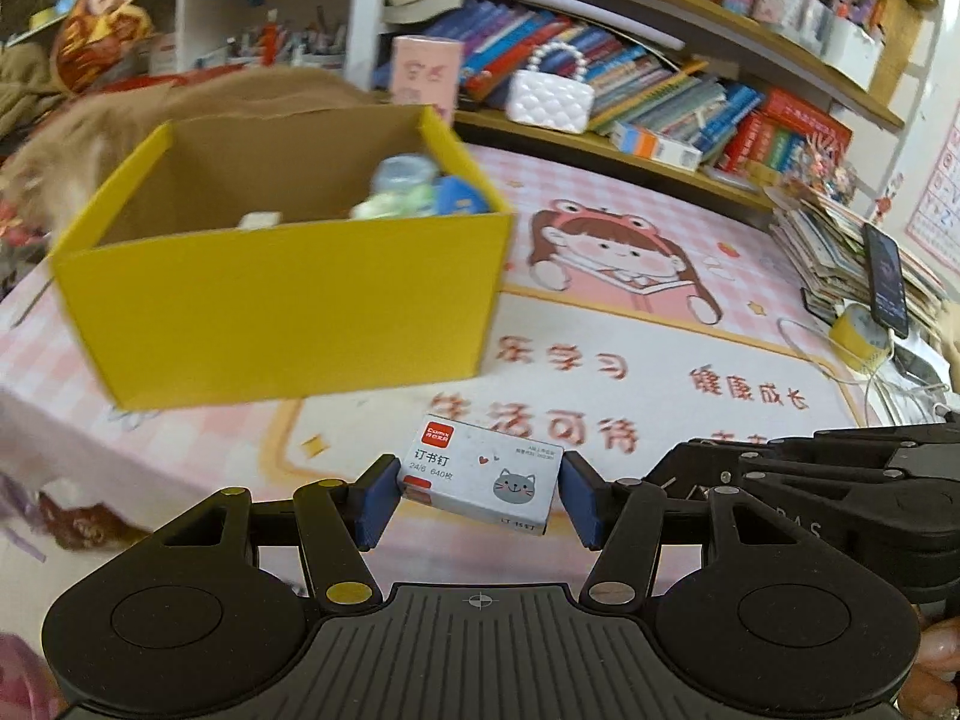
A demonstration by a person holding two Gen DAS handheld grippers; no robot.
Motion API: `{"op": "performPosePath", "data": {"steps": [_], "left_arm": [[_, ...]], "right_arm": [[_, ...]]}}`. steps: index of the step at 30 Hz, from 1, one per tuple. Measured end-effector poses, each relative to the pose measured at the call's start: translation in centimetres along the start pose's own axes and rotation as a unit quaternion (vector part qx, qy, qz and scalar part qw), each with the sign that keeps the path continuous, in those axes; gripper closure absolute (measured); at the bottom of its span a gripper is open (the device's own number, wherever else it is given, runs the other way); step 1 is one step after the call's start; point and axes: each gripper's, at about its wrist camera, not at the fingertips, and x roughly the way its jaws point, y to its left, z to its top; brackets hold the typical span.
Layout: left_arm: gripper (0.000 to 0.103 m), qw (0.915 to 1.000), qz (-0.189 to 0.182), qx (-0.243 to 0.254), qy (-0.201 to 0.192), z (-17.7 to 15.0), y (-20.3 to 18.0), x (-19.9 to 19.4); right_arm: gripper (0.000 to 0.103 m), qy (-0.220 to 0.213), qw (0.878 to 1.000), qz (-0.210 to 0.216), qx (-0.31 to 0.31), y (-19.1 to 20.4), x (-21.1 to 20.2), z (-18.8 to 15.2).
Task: Organize objects
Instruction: 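Carry the white staple box and black clip over the yellow box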
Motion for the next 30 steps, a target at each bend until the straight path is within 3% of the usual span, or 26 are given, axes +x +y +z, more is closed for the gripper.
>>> {"op": "performPosePath", "data": {"steps": [16,30], "left_arm": [[0.046,0.9986,0.043,-0.009,-0.030,-3.2,6.0,-5.9],[0.046,0.9974,0.046,-0.025,-0.050,-3.9,8.9,-8.4]], "right_arm": [[0.101,-0.024,0.999,0.032,-0.031,8.6,-1.3,-2.0],[0.101,-0.031,0.998,0.030,-0.049,12.6,-2.0,-2.5]]}}
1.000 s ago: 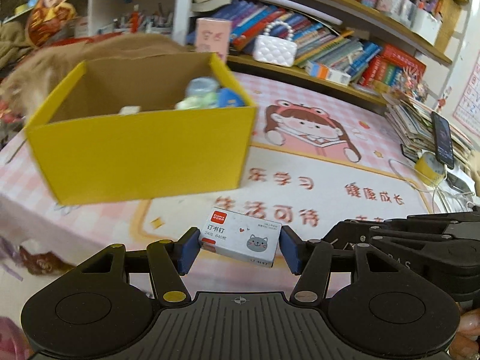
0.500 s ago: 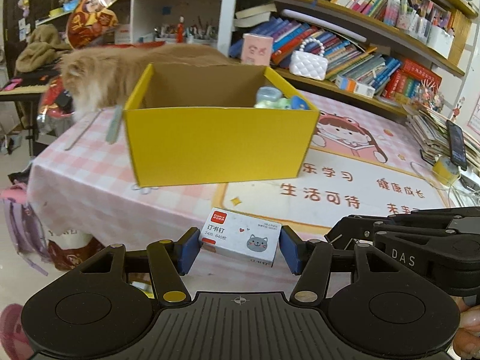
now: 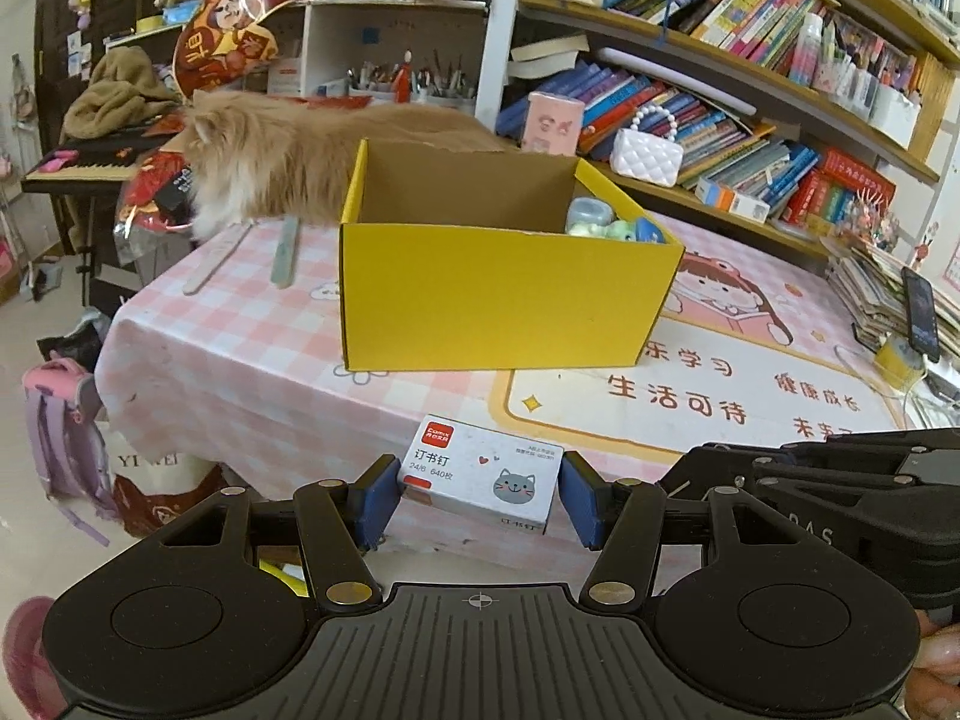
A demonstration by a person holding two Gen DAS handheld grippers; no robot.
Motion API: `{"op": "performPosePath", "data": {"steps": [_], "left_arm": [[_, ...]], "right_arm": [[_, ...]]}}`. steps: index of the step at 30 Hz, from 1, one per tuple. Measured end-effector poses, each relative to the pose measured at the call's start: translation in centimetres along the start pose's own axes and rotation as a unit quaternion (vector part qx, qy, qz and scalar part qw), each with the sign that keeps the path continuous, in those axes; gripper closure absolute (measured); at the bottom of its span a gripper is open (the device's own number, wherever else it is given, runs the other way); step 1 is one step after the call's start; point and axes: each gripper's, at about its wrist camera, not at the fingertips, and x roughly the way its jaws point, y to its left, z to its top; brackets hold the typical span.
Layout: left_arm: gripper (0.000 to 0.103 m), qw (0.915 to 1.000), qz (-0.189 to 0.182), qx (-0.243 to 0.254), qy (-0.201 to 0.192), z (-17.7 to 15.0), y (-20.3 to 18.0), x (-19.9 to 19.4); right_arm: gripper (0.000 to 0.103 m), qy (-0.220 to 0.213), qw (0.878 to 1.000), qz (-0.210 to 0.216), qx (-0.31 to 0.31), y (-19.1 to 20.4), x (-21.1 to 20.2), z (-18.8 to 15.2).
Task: Organize objects
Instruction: 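Carry the white staple box and black clip over the yellow box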
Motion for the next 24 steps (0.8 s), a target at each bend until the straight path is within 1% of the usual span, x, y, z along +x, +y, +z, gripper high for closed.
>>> {"op": "performPosePath", "data": {"steps": [5,10,14,20,22,24], "left_arm": [[0.046,0.9999,-0.004,-0.005,-0.010,0.5,0.2,-0.1],[0.046,0.9993,-0.002,-0.013,-0.034,2.4,0.7,0.1],[0.046,0.9976,0.007,-0.012,-0.067,5.2,1.1,0.5],[0.046,0.9924,0.034,0.001,-0.119,10.4,1.1,2.4],[0.046,0.9908,0.046,0.007,-0.127,11.6,0.8,3.3],[0.046,0.9899,0.058,0.008,-0.129,12.6,0.6,4.6]], "right_arm": [[0.101,-0.001,1.000,-0.002,-0.005,0.4,0.0,0.4],[0.101,-0.015,1.000,0.004,-0.010,0.3,0.4,2.3],[0.101,-0.051,0.998,0.013,-0.027,0.0,0.8,5.4],[0.101,-0.116,0.992,0.018,-0.041,-1.2,2.5,12.3],[0.101,-0.133,0.990,0.022,-0.044,-1.4,3.4,14.4],[0.101,-0.139,0.989,0.026,-0.043,-1.8,4.6,16.3]]}}
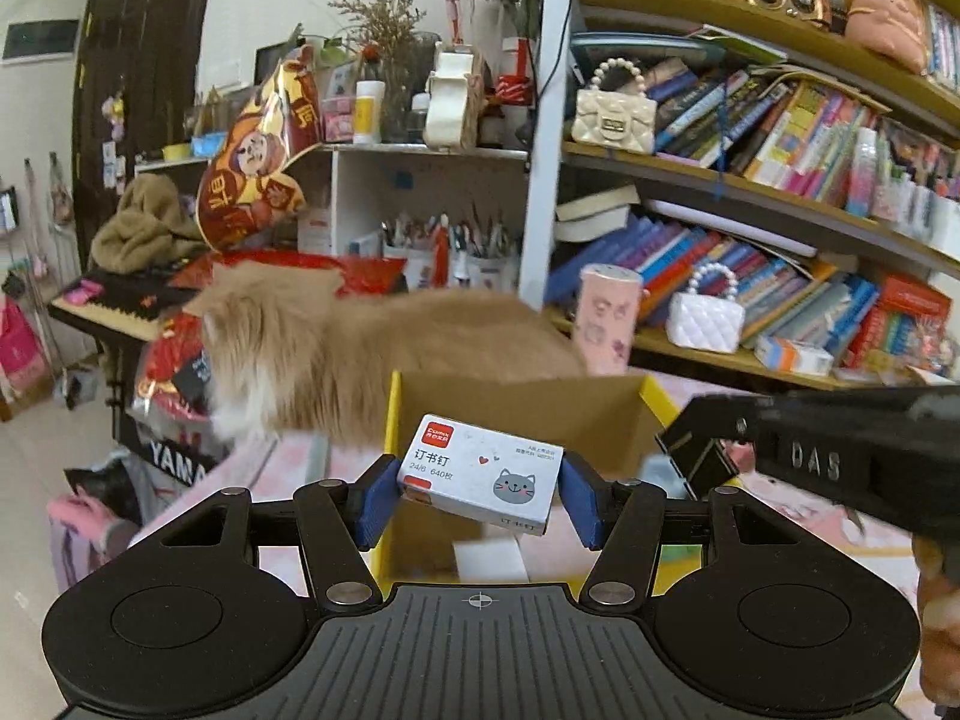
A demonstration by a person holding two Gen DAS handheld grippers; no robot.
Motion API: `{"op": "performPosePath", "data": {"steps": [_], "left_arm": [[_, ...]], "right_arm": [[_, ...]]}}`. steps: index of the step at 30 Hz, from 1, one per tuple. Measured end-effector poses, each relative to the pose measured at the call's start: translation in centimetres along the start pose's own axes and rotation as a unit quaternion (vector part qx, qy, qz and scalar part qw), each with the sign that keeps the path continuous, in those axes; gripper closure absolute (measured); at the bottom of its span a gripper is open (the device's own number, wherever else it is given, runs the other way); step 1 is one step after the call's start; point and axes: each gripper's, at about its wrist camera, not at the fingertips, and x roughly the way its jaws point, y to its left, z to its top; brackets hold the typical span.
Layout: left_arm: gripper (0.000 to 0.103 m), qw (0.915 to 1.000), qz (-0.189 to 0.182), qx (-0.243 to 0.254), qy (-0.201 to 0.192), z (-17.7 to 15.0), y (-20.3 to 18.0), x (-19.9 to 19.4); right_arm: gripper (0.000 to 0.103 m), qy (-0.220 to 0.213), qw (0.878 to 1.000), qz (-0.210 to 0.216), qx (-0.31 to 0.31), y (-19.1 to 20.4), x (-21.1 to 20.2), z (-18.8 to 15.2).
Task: Organize objects
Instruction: 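Carry the white staple box and black clip over the yellow box, then open the left gripper to drop the staple box while the right gripper releases the clip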
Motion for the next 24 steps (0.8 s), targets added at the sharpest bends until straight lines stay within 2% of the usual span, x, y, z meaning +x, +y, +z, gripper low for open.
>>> {"op": "performPosePath", "data": {"steps": [7,11,19,24], "left_arm": [[0.046,0.9986,0.034,0.010,0.038,-0.5,-1.2,5.5],[0.046,0.9968,0.044,0.017,0.065,-1.5,-1.5,7.5],[0.045,0.9922,0.070,0.021,0.101,-3.0,-1.8,9.5],[0.044,0.9919,0.076,0.019,0.099,-3.0,-2.2,9.8]], "right_arm": [[0.101,0.029,0.999,0.028,0.000,-0.7,5.7,1.1],[0.101,0.071,0.996,0.062,-0.002,-1.0,8.9,0.5],[0.101,0.148,0.984,0.093,-0.014,-1.3,13.0,-1.6],[0.101,0.158,0.981,0.109,-0.025,-1.1,13.9,-2.0]]}}
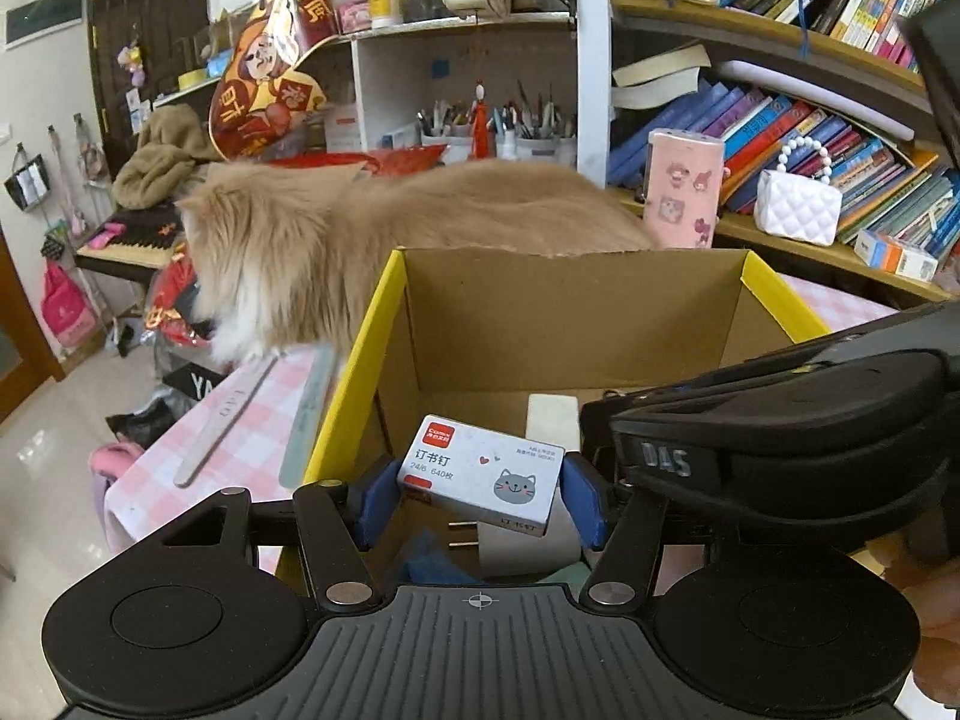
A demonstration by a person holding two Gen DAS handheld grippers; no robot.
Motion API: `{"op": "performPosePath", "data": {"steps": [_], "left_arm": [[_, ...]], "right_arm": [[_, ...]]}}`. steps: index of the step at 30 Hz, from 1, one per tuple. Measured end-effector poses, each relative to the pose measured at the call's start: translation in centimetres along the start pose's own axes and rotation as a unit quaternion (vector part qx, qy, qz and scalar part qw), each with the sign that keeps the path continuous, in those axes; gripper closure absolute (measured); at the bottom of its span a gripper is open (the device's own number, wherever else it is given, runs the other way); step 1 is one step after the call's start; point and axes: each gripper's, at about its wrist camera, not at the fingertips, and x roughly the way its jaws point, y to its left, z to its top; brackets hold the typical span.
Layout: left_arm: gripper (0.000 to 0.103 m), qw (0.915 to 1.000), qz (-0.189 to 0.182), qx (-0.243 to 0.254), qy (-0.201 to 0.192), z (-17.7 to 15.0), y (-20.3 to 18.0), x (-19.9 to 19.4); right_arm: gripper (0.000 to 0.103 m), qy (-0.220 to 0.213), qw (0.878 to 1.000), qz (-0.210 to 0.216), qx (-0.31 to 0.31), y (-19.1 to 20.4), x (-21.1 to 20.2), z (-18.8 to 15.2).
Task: Organize objects
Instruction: 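Open the left gripper to drop the staple box while the right gripper releases the clip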
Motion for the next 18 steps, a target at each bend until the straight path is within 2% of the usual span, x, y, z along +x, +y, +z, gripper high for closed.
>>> {"op": "performPosePath", "data": {"steps": [5,6,8,12,16,18], "left_arm": [[0.042,1.0000,0.004,-0.001,0.003,0.1,-0.4,0.1],[0.036,1.0000,0.002,-0.009,-0.003,0.1,-0.3,-0.1],[0.033,0.9996,-0.004,-0.023,-0.014,0.2,-0.1,-0.6],[0.030,0.9992,-0.007,-0.034,-0.020,0.2,0.0,-1.4],[0.030,0.9986,-0.019,-0.038,-0.032,0.3,-0.1,-2.8],[0.029,0.9981,-0.029,-0.035,-0.042,0.4,-0.1,-3.6]], "right_arm": [[0.101,0.007,1.000,0.007,0.010,-0.3,0.6,0.5],[0.100,0.007,1.000,0.008,0.011,-0.4,0.6,0.7],[0.099,0.004,1.000,0.009,0.016,-0.4,0.1,0.7],[0.087,-0.010,1.000,0.002,0.029,-0.7,-1.2,0.3],[0.086,-0.032,0.998,-0.016,0.046,-0.8,-3.4,-0.4],[0.081,-0.052,0.997,-0.031,0.054,-0.8,-4.9,-0.8]]}}
